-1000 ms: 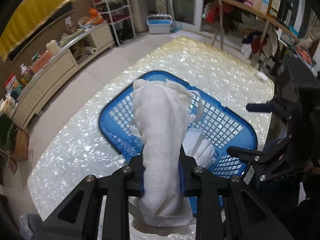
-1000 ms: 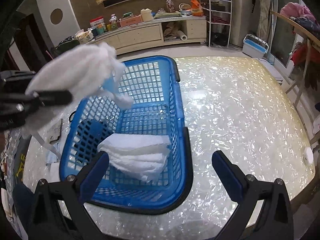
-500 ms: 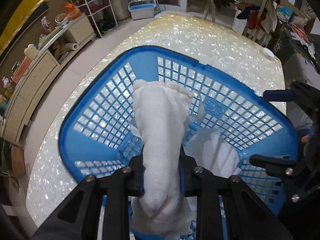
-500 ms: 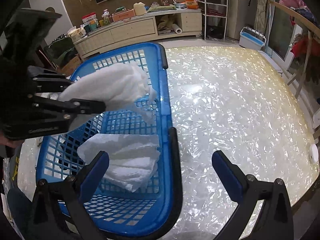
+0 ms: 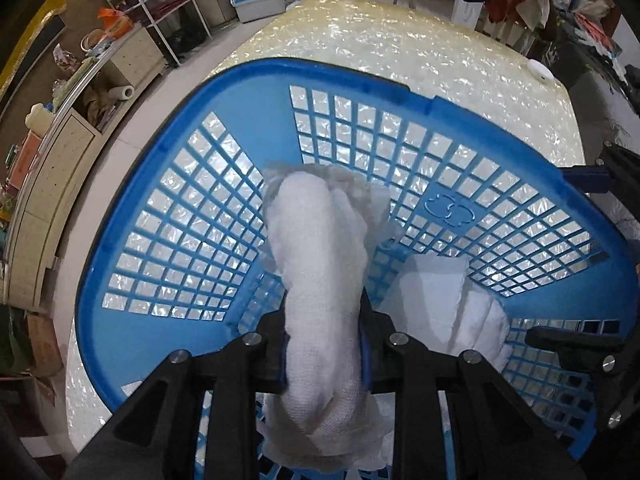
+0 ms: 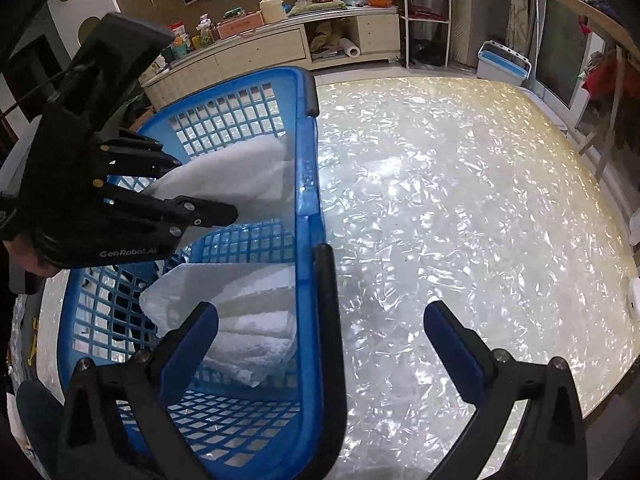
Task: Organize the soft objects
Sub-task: 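Lower the quilted pad into the blue basket and open the left gripper, then move the right gripper to the white sponge pad and grasp it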
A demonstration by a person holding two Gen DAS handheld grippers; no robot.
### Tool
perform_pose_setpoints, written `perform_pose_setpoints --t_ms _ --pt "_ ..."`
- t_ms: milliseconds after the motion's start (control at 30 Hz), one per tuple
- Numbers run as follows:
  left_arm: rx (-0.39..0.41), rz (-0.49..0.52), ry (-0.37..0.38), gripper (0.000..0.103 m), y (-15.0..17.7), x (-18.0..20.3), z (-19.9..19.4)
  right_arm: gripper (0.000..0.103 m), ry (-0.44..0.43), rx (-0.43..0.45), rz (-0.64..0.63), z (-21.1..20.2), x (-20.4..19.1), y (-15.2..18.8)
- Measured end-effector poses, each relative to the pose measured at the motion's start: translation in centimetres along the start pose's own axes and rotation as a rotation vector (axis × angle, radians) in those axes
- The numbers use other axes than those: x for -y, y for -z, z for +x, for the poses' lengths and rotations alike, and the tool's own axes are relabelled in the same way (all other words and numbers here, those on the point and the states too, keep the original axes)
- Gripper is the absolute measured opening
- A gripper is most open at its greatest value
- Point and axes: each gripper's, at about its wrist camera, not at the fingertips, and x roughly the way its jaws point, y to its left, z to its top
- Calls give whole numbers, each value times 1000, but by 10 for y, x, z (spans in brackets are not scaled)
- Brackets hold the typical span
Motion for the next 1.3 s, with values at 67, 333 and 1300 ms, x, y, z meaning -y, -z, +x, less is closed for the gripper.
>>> perform_pose_setpoints --t_ms 67,333,1300 --pt "0 2 -1 24 0 0 0 103 -1 -2 0 1 0 0" --pt "17 7 -30 55 -1 1 -5 103 -5 -2 2 2 1 -1" --pt "242 -326 -201 103 124 21 -162 103 -57 141 -49 -82 -54 16"
